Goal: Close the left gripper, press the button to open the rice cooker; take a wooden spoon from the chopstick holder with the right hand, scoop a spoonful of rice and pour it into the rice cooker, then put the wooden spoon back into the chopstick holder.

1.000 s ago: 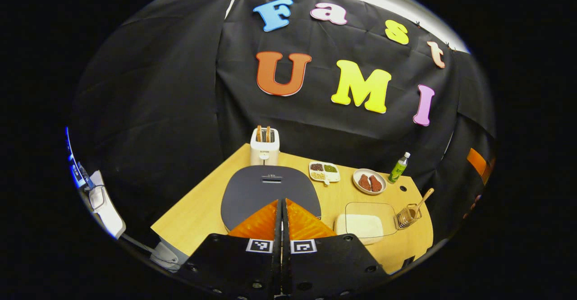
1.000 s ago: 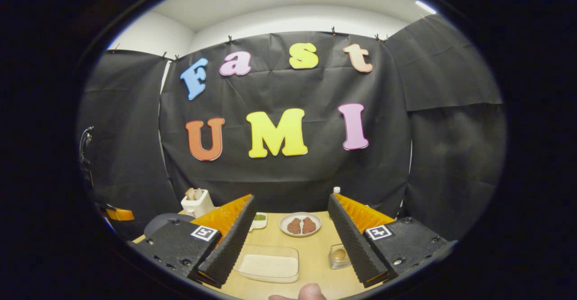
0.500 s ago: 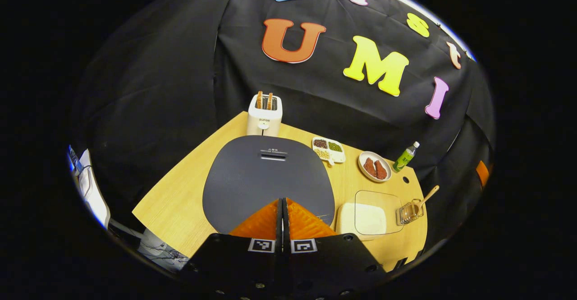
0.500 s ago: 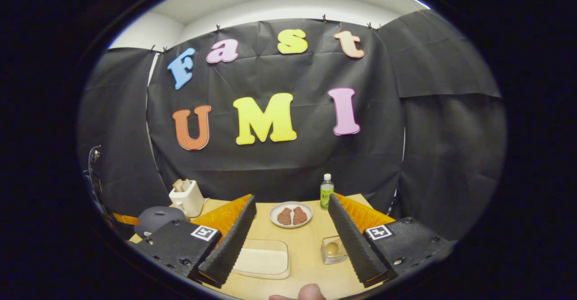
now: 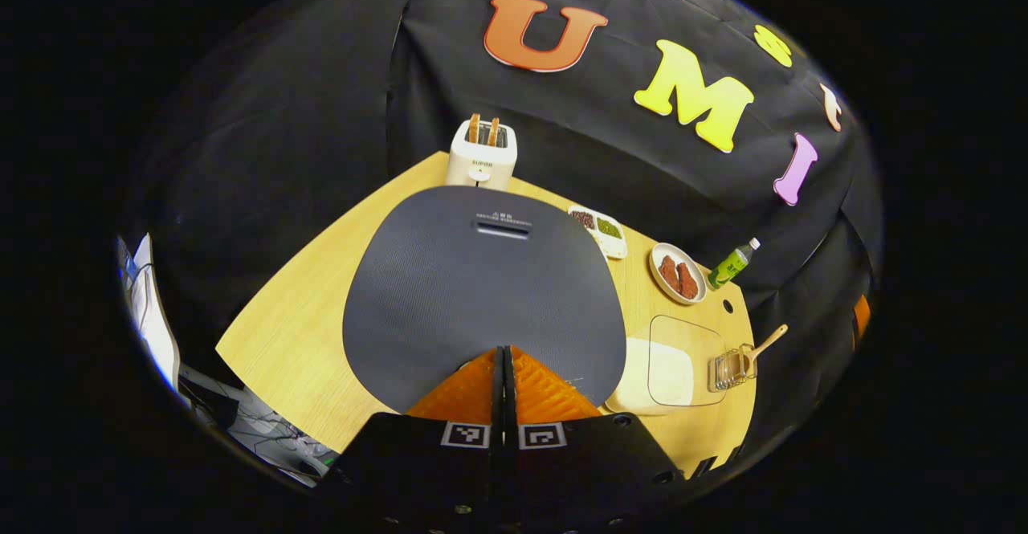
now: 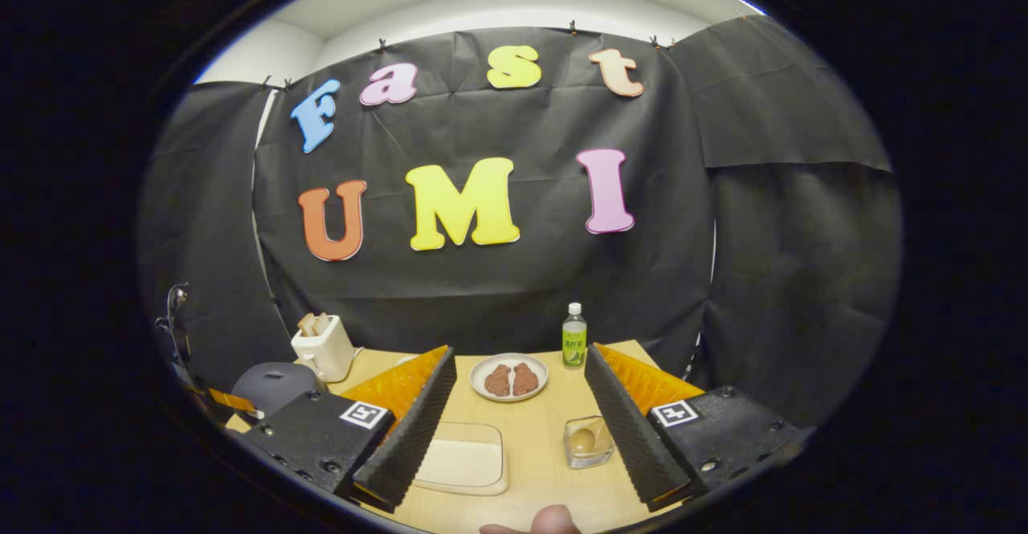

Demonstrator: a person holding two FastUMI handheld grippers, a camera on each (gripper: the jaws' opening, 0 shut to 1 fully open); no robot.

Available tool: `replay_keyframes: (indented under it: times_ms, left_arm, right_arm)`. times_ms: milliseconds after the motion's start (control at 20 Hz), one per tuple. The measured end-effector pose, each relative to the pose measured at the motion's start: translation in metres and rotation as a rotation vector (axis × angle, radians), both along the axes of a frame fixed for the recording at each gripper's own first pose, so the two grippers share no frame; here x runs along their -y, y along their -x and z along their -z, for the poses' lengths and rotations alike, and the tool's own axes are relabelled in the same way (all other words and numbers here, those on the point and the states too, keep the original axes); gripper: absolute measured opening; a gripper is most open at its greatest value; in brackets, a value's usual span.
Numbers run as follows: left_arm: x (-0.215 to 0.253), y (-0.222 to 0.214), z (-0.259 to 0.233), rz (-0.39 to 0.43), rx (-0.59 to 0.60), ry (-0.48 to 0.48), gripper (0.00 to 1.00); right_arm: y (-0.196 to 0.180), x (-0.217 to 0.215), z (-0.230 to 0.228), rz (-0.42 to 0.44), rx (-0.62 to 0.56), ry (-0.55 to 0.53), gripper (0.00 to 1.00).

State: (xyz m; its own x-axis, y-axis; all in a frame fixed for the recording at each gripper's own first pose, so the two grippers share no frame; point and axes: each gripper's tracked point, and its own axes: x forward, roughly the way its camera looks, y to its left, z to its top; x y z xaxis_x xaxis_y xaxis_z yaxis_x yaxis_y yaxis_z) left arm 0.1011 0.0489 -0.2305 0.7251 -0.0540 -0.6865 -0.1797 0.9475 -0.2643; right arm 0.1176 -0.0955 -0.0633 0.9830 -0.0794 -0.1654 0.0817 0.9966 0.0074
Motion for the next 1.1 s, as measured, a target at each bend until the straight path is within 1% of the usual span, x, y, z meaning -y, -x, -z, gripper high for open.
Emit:
replay_keyframes:
  times_ms: [100,200,250,300,350,550,650,700,750,850,900,950,1100]
  left_arm:
    - [-0.004,-0.001,-0.001,-0.002,-0.011,-0.021,0.0]
    - [-0.005,-0.001,0.001,-0.012,0.003,-0.028,0.0]
    - [-0.003,0.001,0.004,-0.015,-0.003,-0.028,0.0]
    - [-0.002,0.002,0.004,-0.003,-0.018,-0.035,0.0]
    - [-0.004,0.001,0.004,-0.001,-0.008,-0.045,0.0]
    - [-0.005,0.0,0.001,-0.01,-0.001,-0.062,0.0]
    - [-0.007,0.0,-0.003,-0.023,0.017,-0.074,0.0]
    - [-0.005,0.005,-0.007,-0.023,0.014,-0.072,0.0]
    - [-0.004,0.003,-0.006,-0.022,0.024,-0.073,0.0]
    - [-0.004,0.001,-0.012,-0.022,0.059,-0.078,0.0]
    - [-0.005,0.0,-0.016,-0.032,0.072,-0.07,0.0]
    - [-0.004,-0.004,-0.022,-0.042,0.091,-0.065,0.0]
    - [-0.006,-0.012,-0.052,-0.05,0.196,-0.079,0.0]
  right_arm:
    - [-0.003,-0.004,0.005,-0.011,-0.009,-0.008,1.0]
    - [-0.007,-0.013,0.012,-0.037,-0.034,-0.019,0.99]
    - [-0.008,-0.019,0.01,-0.052,-0.035,-0.025,1.0]
    - [-0.009,-0.024,0.008,-0.069,-0.029,-0.027,0.97]
    - [-0.01,-0.03,0.005,-0.087,-0.027,-0.025,1.0]
    - [-0.009,-0.038,-0.009,-0.131,-0.005,-0.008,1.0]
    - [-0.008,-0.036,-0.017,-0.13,0.008,-0.004,1.0]
    - [-0.008,-0.033,-0.019,-0.125,0.012,0.0,0.96]
    - [-0.008,-0.03,-0.021,-0.119,0.015,0.007,1.0]
    - [-0.007,-0.023,-0.024,-0.1,0.027,0.013,1.0]
    - [-0.006,-0.02,-0.025,-0.091,0.029,0.013,0.96]
    - [-0.005,-0.018,-0.024,-0.084,0.03,0.013,1.0]
    - [-0.003,-0.005,-0.024,-0.061,0.038,0.014,1.0]
